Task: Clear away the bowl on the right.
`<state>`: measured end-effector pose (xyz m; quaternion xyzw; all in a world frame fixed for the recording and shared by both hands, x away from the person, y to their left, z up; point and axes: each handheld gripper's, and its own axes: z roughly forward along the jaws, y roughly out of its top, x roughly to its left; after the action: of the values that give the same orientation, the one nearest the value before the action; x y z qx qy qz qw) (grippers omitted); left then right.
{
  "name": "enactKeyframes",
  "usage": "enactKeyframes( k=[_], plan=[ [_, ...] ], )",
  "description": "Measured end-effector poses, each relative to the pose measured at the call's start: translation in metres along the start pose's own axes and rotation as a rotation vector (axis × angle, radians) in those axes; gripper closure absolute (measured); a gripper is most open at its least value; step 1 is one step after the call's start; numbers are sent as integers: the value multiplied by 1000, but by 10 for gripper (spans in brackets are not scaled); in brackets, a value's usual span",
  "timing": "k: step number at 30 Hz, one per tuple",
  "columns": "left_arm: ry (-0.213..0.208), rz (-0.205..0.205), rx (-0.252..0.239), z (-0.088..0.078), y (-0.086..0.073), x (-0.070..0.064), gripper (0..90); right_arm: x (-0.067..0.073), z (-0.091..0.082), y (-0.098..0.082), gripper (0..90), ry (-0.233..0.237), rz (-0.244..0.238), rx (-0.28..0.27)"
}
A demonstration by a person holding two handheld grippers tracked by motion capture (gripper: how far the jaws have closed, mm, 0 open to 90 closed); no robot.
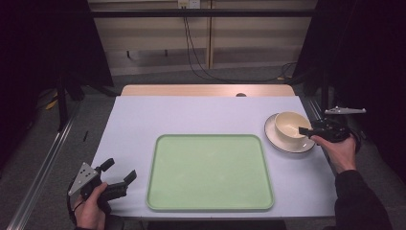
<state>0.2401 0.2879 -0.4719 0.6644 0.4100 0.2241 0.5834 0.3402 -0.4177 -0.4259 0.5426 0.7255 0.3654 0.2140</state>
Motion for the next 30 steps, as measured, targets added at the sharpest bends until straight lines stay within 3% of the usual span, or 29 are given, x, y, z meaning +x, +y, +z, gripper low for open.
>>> enactKeyframes(
  k=[7,10,15,19,23,30],
  plan=[
    [3,-3,0,0,0,0,1,-8,19,2,265,-3,16,48],
    [1,-2,2,0,0,0,1,-12,22,3,336,11,52,49],
    [0,0,2,0,0,0,1,-13,29,3,386,-9,38,81],
    [-1,0,3,1,0,0,1,-15,33,4,459,5,86,121],
    [-1,0,2,1,0,0,1,-16,37,5,550,2,96,156],
    [-3,-1,3,1,0,0,1,-17,42,5,615,3,117,205]
  ],
)
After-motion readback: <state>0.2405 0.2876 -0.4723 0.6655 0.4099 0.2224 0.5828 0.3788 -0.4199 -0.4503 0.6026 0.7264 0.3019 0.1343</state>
